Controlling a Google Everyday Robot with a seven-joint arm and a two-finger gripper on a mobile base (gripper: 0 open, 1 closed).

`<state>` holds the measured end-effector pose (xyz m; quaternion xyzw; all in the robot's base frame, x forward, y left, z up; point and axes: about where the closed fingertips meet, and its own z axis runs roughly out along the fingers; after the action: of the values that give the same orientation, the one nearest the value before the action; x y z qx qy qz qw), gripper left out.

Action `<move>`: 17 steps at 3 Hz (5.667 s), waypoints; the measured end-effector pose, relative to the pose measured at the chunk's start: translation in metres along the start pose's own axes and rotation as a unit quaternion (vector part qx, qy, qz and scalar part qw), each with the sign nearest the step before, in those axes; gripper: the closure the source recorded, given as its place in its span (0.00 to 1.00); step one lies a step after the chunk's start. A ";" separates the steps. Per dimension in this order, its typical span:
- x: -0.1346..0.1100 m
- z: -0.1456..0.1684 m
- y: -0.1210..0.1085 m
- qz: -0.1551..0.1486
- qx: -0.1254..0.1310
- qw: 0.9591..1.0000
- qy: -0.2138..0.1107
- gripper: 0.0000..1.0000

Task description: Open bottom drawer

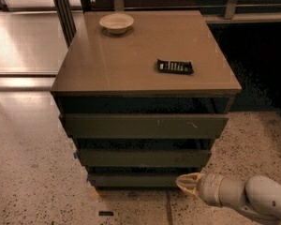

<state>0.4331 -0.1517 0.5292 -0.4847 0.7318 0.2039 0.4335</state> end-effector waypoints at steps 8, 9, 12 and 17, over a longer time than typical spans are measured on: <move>0.264 0.186 -0.077 0.236 0.171 0.956 -0.006 1.00; 0.269 0.191 -0.098 0.234 0.180 0.956 0.001 1.00; 0.260 0.196 -0.146 0.220 0.187 0.957 0.031 1.00; 0.251 0.209 -0.181 0.209 0.224 0.951 0.033 1.00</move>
Offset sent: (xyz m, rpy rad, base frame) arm 0.1150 -0.0501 -0.2333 0.0083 0.2196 -0.3779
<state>0.6458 -0.2162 0.2293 -0.2179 0.8577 0.1048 0.4538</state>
